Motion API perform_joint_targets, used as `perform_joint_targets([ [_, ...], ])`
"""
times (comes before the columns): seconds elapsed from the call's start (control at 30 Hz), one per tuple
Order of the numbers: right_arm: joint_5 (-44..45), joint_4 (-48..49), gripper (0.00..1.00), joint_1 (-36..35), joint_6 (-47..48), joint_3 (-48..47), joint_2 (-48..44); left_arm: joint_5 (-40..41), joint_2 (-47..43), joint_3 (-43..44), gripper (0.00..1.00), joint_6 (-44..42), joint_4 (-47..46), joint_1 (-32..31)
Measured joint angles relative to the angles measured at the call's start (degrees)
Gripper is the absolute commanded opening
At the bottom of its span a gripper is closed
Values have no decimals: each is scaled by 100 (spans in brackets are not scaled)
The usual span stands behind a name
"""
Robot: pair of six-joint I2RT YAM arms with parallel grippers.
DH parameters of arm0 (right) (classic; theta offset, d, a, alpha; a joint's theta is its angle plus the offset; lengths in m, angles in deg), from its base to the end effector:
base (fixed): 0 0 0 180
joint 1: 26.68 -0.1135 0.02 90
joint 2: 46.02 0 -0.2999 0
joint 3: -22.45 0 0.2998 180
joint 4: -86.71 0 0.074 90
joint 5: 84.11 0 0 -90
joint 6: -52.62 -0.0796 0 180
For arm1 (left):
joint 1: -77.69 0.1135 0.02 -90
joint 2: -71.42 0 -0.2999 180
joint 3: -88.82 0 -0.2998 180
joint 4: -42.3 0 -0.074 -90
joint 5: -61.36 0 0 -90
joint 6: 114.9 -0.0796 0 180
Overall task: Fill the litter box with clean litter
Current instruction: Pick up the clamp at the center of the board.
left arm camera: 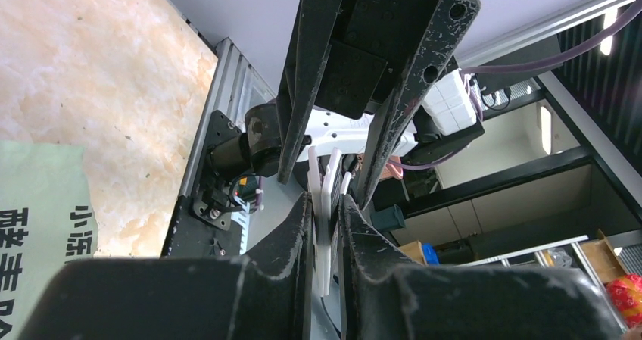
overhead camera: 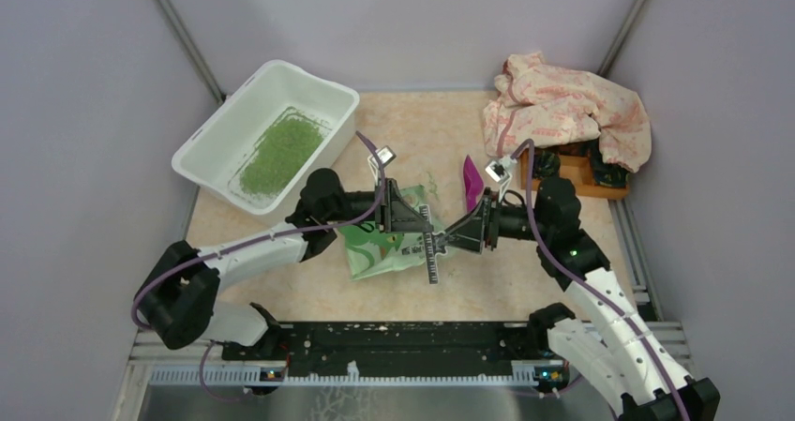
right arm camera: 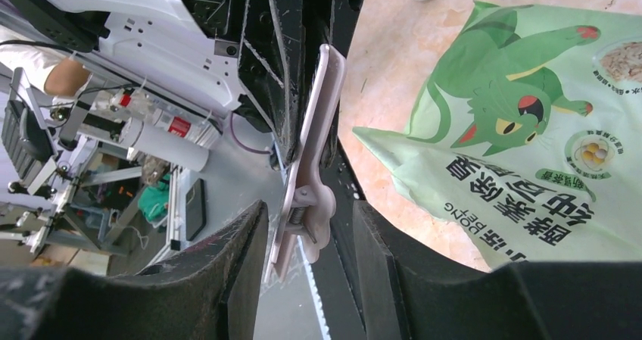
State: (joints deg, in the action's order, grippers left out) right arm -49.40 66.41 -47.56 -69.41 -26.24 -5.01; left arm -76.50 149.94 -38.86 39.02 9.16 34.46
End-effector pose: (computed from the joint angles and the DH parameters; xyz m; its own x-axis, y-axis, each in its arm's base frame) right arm 0.1703 0.1350 0.3243 -0.6782 0.0645 -0.7320 -0.6992 0.2500 0.6698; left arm 0.2188 -0.2867 0.2904 -0.8558 -0.0226 -0.5169 0.5169 -0.0811 -0.8522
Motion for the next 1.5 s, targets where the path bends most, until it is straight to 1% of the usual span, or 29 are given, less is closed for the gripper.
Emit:
perform_joint_targets([
  [0.17, -46, -46, 39, 0, 2, 0, 4, 2, 68, 0, 15, 2, -136, 0],
  [0.5, -83, -83, 39, 0, 4, 2, 61, 0, 229, 0, 15, 66, -291, 15],
  [0.7, -101, -210, 40, 0, 50, 2, 74, 9, 262, 0, 14, 79, -337, 26],
  [0.93, -122, -328, 39, -9, 92, 4, 83, 42, 297, 0, 14, 79, -391, 37],
  [1.07, -129, -326, 34, -35, 96, 22, 146, 42, 328, 0, 14, 83, -437, 55],
  [1.1, -131, -326, 32, -39, 96, 39, 164, 44, 337, 0, 14, 83, -450, 57],
  [1.2, -122, -328, 16, -42, 94, 79, 203, 37, 363, 0, 15, 81, -466, 59],
  [1.27, -96, -352, 6, -42, 79, 85, 236, 26, 367, 0, 20, 70, -470, 61],
  [1.3, -85, -352, 1, -42, 76, 85, 254, 20, 367, 0, 25, 63, -468, 61],
  [1.43, -63, -330, 0, -46, 76, 87, 302, 31, 367, 9, 50, 13, -409, 63],
  [1.5, -31, -330, 0, -50, 76, 87, 306, 48, 365, 44, 59, -39, -328, 68],
])
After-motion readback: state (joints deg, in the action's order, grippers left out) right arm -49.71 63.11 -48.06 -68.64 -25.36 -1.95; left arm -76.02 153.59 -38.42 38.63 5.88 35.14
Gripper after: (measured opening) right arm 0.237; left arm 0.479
